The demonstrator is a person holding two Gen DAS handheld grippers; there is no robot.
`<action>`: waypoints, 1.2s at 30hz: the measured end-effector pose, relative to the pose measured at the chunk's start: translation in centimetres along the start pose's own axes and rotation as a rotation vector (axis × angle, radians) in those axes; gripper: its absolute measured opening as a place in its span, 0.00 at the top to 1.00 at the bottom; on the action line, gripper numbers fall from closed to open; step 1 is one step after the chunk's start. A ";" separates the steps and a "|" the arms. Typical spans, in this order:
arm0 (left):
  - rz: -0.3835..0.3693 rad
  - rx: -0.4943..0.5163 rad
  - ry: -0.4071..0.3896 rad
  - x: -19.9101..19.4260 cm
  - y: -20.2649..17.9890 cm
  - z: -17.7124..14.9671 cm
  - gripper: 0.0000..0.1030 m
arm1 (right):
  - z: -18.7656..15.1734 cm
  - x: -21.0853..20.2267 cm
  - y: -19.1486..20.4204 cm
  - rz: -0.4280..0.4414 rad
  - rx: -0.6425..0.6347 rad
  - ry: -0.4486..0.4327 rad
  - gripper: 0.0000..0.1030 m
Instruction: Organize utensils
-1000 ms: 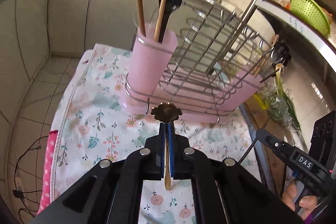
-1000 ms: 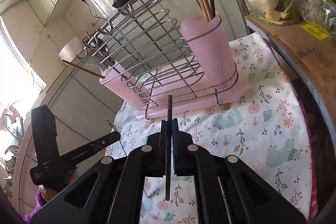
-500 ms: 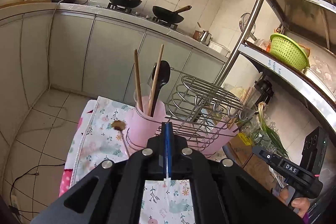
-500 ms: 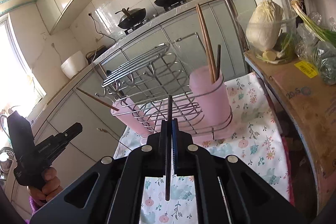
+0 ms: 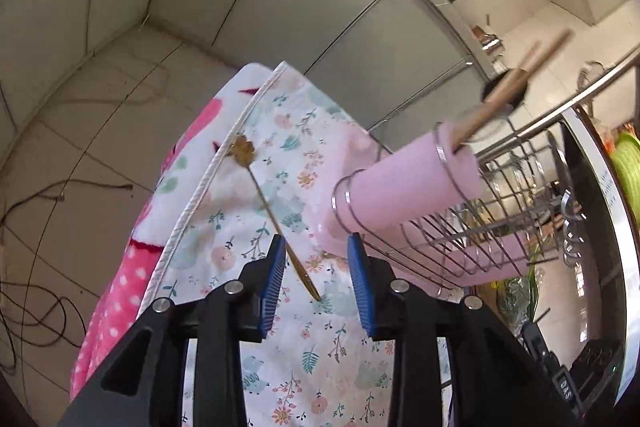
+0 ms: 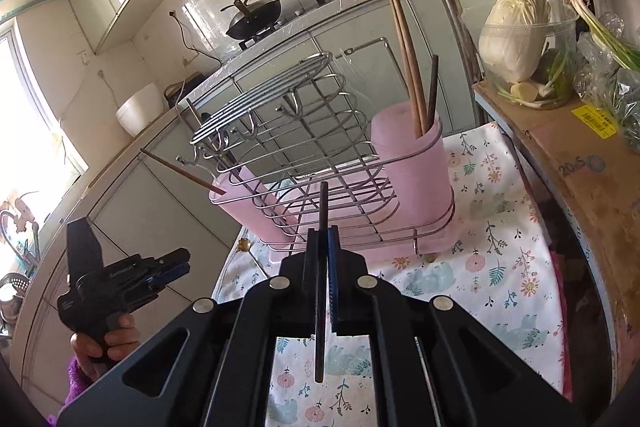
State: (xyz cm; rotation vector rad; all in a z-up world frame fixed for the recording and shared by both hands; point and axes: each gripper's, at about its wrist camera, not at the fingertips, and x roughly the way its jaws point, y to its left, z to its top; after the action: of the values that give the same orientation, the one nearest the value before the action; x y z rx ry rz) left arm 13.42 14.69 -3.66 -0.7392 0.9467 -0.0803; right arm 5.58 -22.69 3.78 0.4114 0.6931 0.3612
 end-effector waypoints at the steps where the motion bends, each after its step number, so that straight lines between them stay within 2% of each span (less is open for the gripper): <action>1: 0.012 -0.022 0.015 0.9 0.6 0.3 0.70 | -0.1 0.2 0.0 0.001 -0.001 0.006 0.95; 5: 0.047 -0.078 0.054 3.9 1.8 1.4 0.72 | -0.6 1.2 -0.2 0.002 0.000 0.032 0.95; 13: 0.149 -0.058 0.063 8.6 1.8 3.0 0.76 | -1.1 2.9 -1.6 0.002 0.026 0.078 0.95; 17: 0.194 -0.050 0.052 10.1 1.9 3.8 0.82 | -1.2 3.4 -1.9 0.002 0.027 0.090 0.95; 21: 0.238 -0.017 0.039 11.2 1.6 4.3 0.83 | -1.3 3.9 -2.2 0.005 0.028 0.103 0.95; 29: 0.343 0.054 0.011 12.5 0.8 4.4 0.94 | -1.5 4.5 -2.3 0.014 0.030 0.118 0.95; 36: 0.327 0.077 -0.056 10.2 0.2 2.9 1.00 | -2.0 4.2 -1.6 0.015 0.021 0.122 0.95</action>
State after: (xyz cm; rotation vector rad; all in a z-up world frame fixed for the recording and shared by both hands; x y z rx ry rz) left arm 21.74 12.61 -9.98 -0.5053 0.9939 0.1891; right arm 7.58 -21.71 -0.63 0.4173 0.8139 0.3959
